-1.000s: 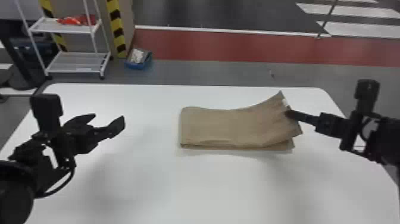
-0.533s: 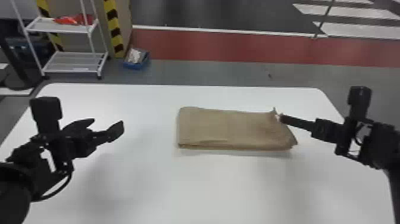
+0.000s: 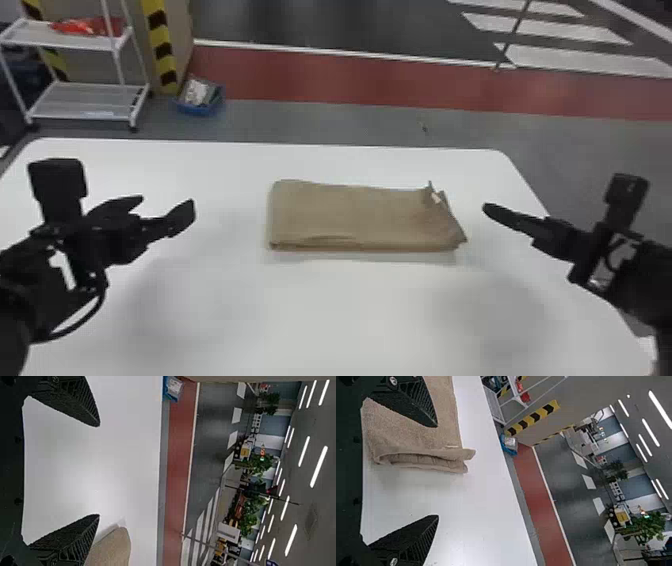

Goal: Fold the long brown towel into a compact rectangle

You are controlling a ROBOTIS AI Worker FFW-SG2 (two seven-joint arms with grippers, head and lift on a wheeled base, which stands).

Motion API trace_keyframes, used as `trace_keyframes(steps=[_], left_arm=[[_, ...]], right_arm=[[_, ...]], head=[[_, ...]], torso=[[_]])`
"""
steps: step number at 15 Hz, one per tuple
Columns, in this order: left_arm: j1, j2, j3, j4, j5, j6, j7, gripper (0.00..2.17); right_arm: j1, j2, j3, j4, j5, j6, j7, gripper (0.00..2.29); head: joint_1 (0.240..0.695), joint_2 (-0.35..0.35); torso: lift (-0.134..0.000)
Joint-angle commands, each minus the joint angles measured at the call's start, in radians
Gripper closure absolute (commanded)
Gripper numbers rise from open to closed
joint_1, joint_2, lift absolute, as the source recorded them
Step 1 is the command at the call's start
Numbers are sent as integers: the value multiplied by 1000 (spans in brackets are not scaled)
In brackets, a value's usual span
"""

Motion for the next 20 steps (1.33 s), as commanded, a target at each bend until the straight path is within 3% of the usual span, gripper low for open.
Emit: trace_keyframes(steps=[1, 6, 10, 13, 15, 18, 20], left_arm=[[-18, -19, -38, 4, 29, 28, 42, 70], [-58, -73, -108, 9, 61, 46, 78, 178], [-115, -130, -210, 79, 15, 49, 105, 215], [-159, -159, -269, 156, -12, 46, 121, 215], [-215, -197, -302, 245, -49, 22, 127, 215], [-279, -220, -343, 343, -60, -12, 136, 221], [-279, -220, -348, 343, -60, -12, 136, 397]], right_arm=[[36, 0, -36, 2, -19, -43, 1, 70], [113, 0, -61, -3, -59, -114, 16, 70], [146, 8, -108, -29, -84, -117, 58, 73], [160, 3, -144, -35, -102, -117, 82, 73], [160, 1, -159, -36, -102, -117, 102, 73], [177, 1, -173, -41, -104, -123, 113, 73], [179, 0, -190, -41, -110, -138, 122, 73]], head=[[695, -219], [695, -299], [695, -348], [695, -350], [695, -350], [695, -350], [695, -350]], torso=[[-123], [-123], [-123], [-123], [-123], [-123], [-123]])
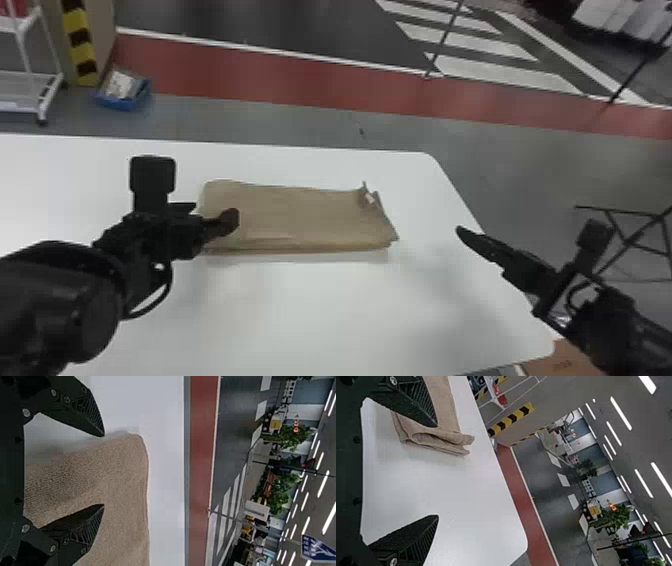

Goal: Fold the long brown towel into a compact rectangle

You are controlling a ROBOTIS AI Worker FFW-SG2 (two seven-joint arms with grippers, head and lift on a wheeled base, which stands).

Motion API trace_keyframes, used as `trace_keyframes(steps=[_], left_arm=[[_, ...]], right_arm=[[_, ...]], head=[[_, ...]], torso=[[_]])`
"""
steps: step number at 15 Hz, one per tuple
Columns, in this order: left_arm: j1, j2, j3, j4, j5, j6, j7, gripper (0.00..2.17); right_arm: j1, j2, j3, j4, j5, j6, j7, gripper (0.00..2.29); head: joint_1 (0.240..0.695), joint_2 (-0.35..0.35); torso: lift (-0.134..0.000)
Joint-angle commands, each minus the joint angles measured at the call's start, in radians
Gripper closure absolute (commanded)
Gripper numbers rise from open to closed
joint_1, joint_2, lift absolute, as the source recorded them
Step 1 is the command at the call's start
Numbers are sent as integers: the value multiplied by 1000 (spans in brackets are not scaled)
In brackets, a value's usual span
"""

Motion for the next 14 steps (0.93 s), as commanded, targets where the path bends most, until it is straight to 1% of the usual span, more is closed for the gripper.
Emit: trace_keyframes(steps=[1, 5, 6, 7, 10, 11, 13, 14], left_arm=[[-3, 0, -4, 5, -1, 14, 0, 417], [-3, 0, -6, 4, -29, 63, 0, 431], [-3, 1, -6, 2, -35, 66, 0, 613], [-3, 3, -6, 1, -38, 72, 0, 650], [10, 11, -3, -32, -38, 90, 11, 1210], [20, 12, 2, -48, -36, 94, 11, 1359], [35, 20, 11, -102, -35, 124, 11, 1359], [44, 32, 17, -131, -33, 140, 12, 1359]], right_arm=[[1, -3, -13, 3, -4, -15, 2, 73], [1, -5, 4, 4, -4, -33, 2, 73], [0, -3, 4, 3, -4, -33, 2, 73], [0, -3, 2, 1, -5, -30, 2, 73], [1, -3, -5, 1, -10, -30, 2, 73], [1, -3, -4, 1, -10, -30, 2, 73], [1, -3, 4, 3, -10, -30, 0, 73], [1, -3, 10, 3, -10, -30, -1, 73]], head=[[695, -350], [695, -350], [695, -350], [695, -350], [695, -350], [695, -350], [695, -350], [695, -350]], torso=[[-123], [-123], [-123], [-123], [-123], [-123], [-123], [-123]])
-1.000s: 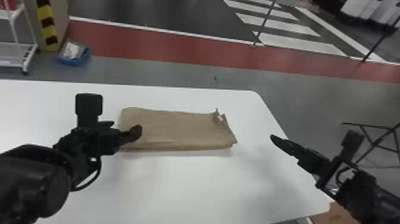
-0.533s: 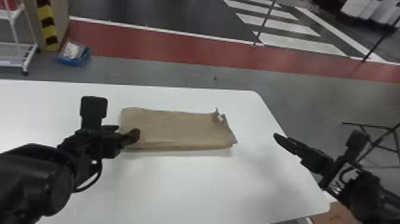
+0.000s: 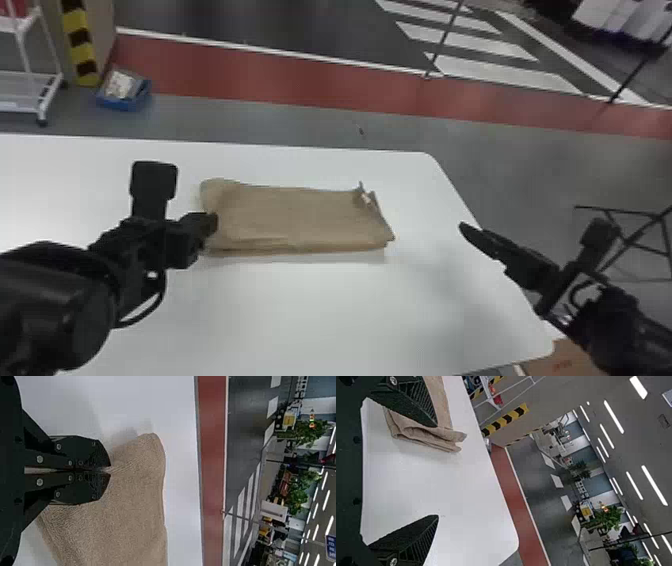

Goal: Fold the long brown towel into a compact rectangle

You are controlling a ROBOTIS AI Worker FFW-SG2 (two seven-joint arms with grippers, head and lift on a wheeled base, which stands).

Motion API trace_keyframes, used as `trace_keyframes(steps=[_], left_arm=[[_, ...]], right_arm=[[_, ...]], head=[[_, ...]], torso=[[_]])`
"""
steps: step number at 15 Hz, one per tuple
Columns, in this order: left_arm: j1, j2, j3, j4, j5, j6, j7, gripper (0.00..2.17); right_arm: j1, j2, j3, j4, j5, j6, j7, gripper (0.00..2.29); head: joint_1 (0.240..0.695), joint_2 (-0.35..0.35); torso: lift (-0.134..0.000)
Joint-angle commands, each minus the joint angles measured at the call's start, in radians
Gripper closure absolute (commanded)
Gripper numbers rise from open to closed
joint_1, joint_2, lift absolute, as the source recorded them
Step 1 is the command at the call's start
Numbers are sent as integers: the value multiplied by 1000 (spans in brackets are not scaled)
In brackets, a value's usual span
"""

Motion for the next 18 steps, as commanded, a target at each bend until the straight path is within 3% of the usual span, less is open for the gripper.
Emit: trace_keyframes(steps=[1, 4, 7, 9, 13, 14, 15, 16, 18], left_arm=[[27, 27, 22, -71, 3, 56, 1, 1359], [79, 85, 83, -170, 4, 124, 3, 1359], [132, 123, 174, -220, 1, 164, -3, 1359], [162, 145, 227, -245, 3, 176, -11, 1359], [205, 157, 284, -288, 4, 194, -17, 1355], [207, 157, 284, -289, 4, 191, -22, 1048], [208, 156, 286, -294, 3, 182, -37, 343], [211, 156, 286, -302, 4, 157, -48, -2], [224, 156, 290, -331, 7, 139, -65, -2]], right_arm=[[0, 2, 14, 1, 2, 0, -4, 73], [-9, 5, 48, 1, 11, -6, -12, 73], [-23, 6, 94, 4, 18, -15, -24, 73], [-32, 8, 120, 7, 23, -21, -35, 73], [-49, 11, 157, 10, 31, -21, -50, 73], [-51, 12, 171, 7, 32, -18, -64, 56], [-51, 21, 188, 3, 31, -18, -78, 63], [-51, 28, 212, -13, 32, -15, -102, 66], [-54, 34, 267, -27, 32, -12, -150, 66]], head=[[695, -350], [695, -350], [695, -350], [695, -347], [695, -264], [695, -253], [695, -240], [695, -236], [695, -226]], torso=[[-123], [-123], [-123], [-123], [-123], [-123], [-123], [-123], [-123]])
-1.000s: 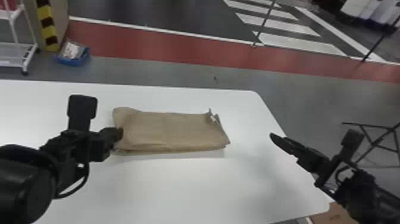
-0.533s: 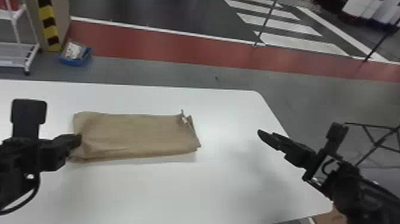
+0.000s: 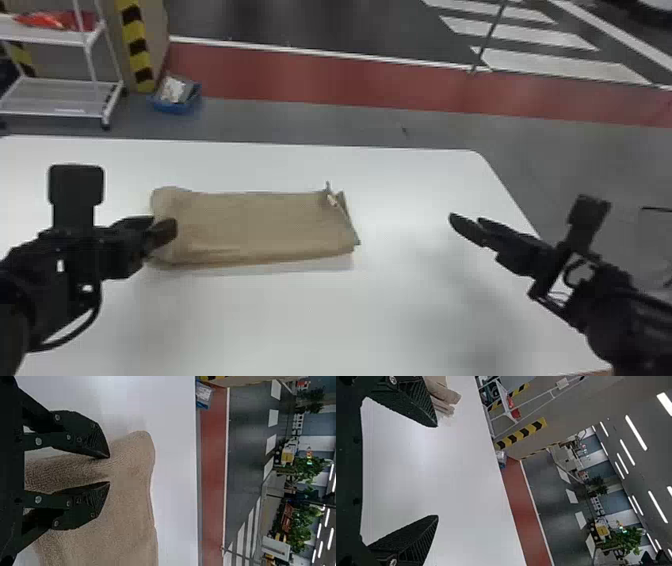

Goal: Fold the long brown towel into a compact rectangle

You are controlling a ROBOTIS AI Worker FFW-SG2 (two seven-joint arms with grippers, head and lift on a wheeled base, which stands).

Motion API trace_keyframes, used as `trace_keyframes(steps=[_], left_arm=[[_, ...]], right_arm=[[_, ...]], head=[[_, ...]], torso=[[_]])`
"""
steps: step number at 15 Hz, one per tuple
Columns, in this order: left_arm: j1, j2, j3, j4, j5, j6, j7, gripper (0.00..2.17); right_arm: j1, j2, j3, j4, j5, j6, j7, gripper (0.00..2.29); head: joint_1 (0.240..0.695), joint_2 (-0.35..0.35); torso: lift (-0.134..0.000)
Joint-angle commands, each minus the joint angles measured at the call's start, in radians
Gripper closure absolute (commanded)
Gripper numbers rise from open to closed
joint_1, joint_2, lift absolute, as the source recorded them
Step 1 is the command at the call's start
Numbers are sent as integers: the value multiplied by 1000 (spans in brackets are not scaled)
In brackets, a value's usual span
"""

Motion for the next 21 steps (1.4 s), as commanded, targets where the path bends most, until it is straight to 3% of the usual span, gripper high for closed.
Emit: trace_keyframes(steps=[1, 4, 6, 8, 11, 15, 16, 17, 21], left_arm=[[14, 1, 6, -49, 16, -13, -2, 9], [29, 8, 26, -87, 18, -53, 1, 39], [29, 18, 26, -78, 26, -81, -7, 49], [20, 20, 0, -34, 26, -118, -70, 259], [-38, 21, -81, 52, -4, -115, -134, 522], [-54, 21, -112, 74, -13, -115, -163, 522], [-54, 21, -112, 75, -19, -115, -166, 525], [-55, 21, -114, 82, -21, -115, -168, 677], [-86, 24, -130, 135, -22, -112, -186, 714]], right_arm=[[-13, 6, 69, -16, 0, 2, -48, 70], [-74, 7, 192, -16, 23, 5, -148, 80], [-120, 29, 288, -12, 57, 11, -206, 90], [-177, 59, 373, 30, 98, 17, -237, 144], [-245, 108, 435, 120, 155, 48, -245, 218], [-268, 134, 492, 198, 206, 60, -245, 221], [-268, 134, 500, 212, 209, 60, -245, 221], [-268, 137, 504, 225, 210, 57, -245, 221], [-258, 137, 495, 238, 215, 39, -246, 221]], head=[[695, -219], [695, -186], [695, -159], [695, -109], [695, -73], [695, -56], [695, -52], [695, -50], [695, -44]], torso=[[-123], [-123], [-123], [-123], [-123], [-123], [-123], [-123], [-123]])
